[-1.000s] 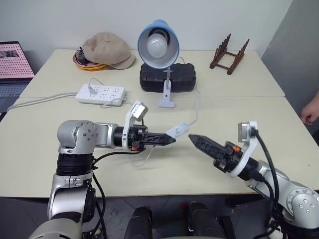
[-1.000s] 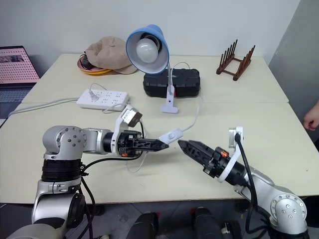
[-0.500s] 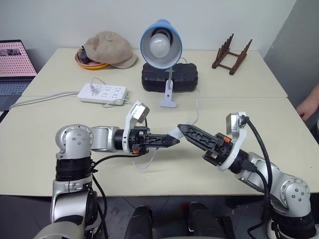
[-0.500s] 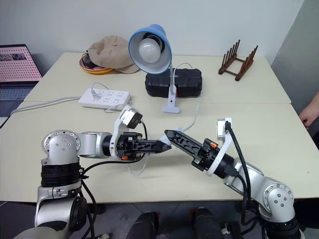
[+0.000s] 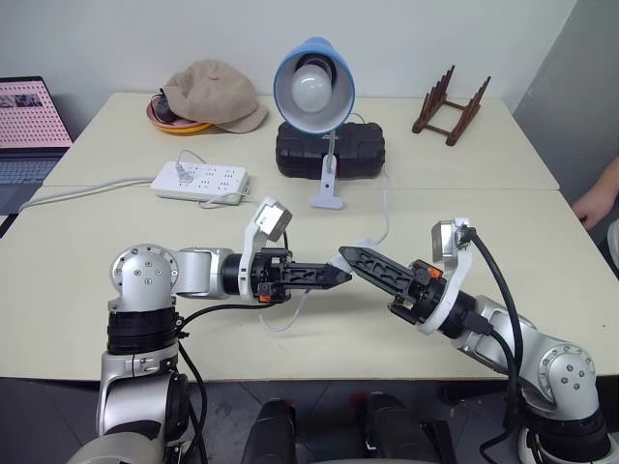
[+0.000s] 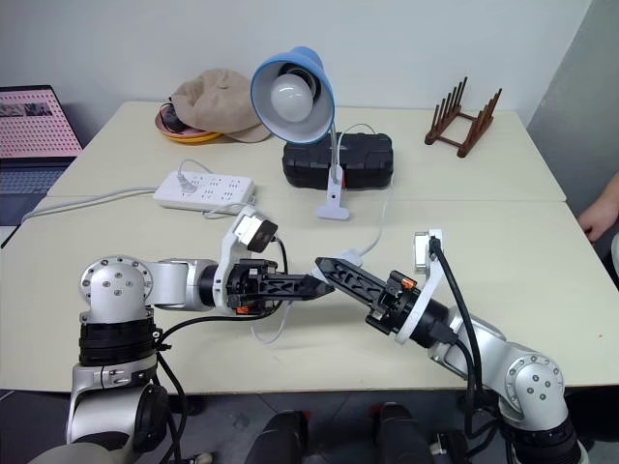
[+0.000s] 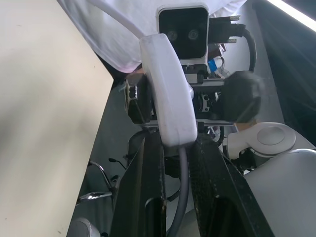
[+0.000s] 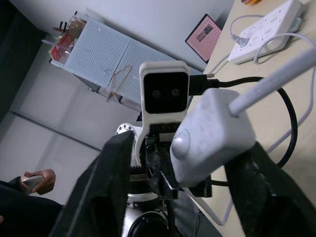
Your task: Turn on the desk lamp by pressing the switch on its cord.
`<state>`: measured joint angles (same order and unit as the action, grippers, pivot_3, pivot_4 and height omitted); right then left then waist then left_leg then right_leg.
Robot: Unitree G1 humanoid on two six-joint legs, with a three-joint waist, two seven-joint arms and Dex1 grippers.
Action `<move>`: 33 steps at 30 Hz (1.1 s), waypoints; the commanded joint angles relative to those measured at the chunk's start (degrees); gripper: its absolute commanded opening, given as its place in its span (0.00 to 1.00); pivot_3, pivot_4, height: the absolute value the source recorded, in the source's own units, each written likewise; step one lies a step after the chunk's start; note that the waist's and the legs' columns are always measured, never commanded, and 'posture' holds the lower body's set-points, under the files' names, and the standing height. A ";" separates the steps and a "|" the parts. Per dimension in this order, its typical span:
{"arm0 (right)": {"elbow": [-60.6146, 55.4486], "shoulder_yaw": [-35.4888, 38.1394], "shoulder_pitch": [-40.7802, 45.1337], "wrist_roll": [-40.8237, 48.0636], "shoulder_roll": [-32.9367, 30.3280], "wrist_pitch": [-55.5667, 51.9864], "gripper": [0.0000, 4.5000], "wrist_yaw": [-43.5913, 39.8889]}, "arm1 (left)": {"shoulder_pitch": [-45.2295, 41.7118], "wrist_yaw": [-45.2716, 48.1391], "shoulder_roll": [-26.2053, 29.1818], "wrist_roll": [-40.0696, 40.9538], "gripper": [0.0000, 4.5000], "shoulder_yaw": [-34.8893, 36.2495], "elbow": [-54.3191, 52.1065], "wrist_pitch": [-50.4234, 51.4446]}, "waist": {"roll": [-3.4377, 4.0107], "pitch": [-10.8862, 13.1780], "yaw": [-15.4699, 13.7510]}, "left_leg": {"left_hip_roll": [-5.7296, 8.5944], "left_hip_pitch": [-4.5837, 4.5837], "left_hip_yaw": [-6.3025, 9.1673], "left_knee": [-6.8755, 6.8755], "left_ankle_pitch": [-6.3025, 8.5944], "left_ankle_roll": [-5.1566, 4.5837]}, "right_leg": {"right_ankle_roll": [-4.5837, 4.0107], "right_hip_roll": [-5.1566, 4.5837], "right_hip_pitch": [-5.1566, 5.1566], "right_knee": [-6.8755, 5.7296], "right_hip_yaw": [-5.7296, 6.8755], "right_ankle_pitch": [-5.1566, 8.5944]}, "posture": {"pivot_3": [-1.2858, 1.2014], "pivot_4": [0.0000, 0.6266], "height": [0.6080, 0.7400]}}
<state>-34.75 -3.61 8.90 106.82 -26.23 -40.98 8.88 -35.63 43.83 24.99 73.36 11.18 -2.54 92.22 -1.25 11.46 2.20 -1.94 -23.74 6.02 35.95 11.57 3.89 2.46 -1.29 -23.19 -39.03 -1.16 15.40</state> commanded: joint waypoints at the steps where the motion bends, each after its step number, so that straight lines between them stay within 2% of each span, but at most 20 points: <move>1: -2.35 -0.12 0.44 1.15 -0.44 0.35 0.37 -1.58 | -0.17 -1.14 0.18 1.97 0.08 0.62 -0.89 0.26 | 0.00 0.00 -0.01 | 0.00 0.00 0.00 0.00 0.00 0.00 | 0.00 0.00 0.00 0.00 0.01 0.00 | 0.52 0.24 1.00; 4: -2.33 -0.32 0.45 1.17 -0.50 0.40 0.23 -1.66 | -0.03 -1.75 0.31 2.60 0.08 0.61 -0.85 0.20 | 0.00 0.00 -0.01 | 0.00 0.00 0.00 -0.02 0.00 0.00 | 0.00 0.00 0.00 0.01 0.00 0.00 | 0.52 0.24 1.00; 7: -2.28 -0.48 0.44 1.21 -0.61 0.52 0.14 -1.84 | 0.11 -2.21 0.40 3.10 0.08 0.58 -0.85 0.13 | 0.00 0.00 -0.03 | 0.00 -0.01 0.00 -0.02 0.00 0.00 | -0.01 0.00 -0.01 0.02 0.01 0.00 | 0.52 0.24 1.00; 15: -1.80 -0.15 0.95 0.01 -1.34 0.51 0.12 -2.37 | -0.01 -3.29 0.84 3.99 0.08 0.34 -0.61 -0.35 | 0.00 0.00 -0.06 | 0.00 -0.01 0.00 -0.02 0.00 0.00 | -0.01 0.00 -0.01 0.03 0.00 0.01 | 0.52 0.24 1.00; 16: -1.73 0.17 1.04 -0.38 -1.66 0.37 0.20 -2.85 | -0.11 -3.24 1.00 3.80 0.08 0.27 -0.59 -0.51 | 0.00 0.00 -0.06 | 0.00 -0.02 0.00 -0.02 0.00 0.00 | -0.01 0.00 -0.01 0.03 0.00 0.01 | 0.52 0.24 1.00; 21: -1.61 2.21 0.65 -2.39 -4.95 -0.41 0.43 -4.78 | -1.60 -1.84 2.36 1.58 0.08 -0.99 0.40 -2.01 | 0.00 0.00 -0.17 | 0.00 -0.02 -0.01 -0.02 0.00 0.00 | -0.03 0.00 -0.02 0.04 0.00 0.02 | 0.52 0.24 1.00; 25: -2.81 7.65 -3.07 -3.84 -12.07 -2.62 0.63 -8.79 | -2.82 5.41 7.44 -6.83 0.08 -8.31 -0.58 -9.28 | 0.00 0.00 -0.45 | 0.01 -0.05 -0.01 -0.04 0.00 0.00 | -0.10 0.00 -0.04 0.07 0.01 0.06 | 0.52 0.24 1.00; 29: -5.84 14.47 -7.34 -10.04 -21.49 -5.38 0.83 -15.41 | -5.72 18.61 13.25 -24.14 0.08 -23.40 1.66 -27.69 | 0.01 0.01 -0.81 | 0.07 -0.08 -0.08 -0.09 0.00 0.00 | -0.35 -0.05 -0.05 0.15 -0.04 0.20 | 0.52 0.24 1.00; 32: -8.60 16.56 -9.07 -19.54 -27.33 -6.13 0.98 -20.37 | -8.67 24.64 12.79 -39.42 0.08 -33.73 7.58 -46.01 | 0.02 0.01 -0.98 | 0.12 -0.09 -0.13 -0.10 0.01 0.00 | -0.37 -0.10 -0.06 0.19 -0.07 0.22 | 0.52 0.24 1.00; 33: -9.05 16.57 -9.37 -22.06 -28.30 -6.03 0.99 -21.37 | -9.44 25.76 12.16 -42.90 0.08 -35.69 9.77 -50.35 | 0.00 0.00 -1.10 | 0.12 -0.09 -0.15 -0.09 0.01 0.01 | -0.37 -0.10 -0.06 0.22 -0.07 0.22 | 0.52 0.24 1.00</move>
<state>-41.02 11.35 0.02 90.44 -52.75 -46.94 -9.21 -43.15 66.19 38.14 39.10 -19.89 3.79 53.09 -1.25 11.46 1.10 -1.84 -23.85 5.87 35.85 11.58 3.90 2.08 -1.38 -23.24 -38.74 -1.24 15.62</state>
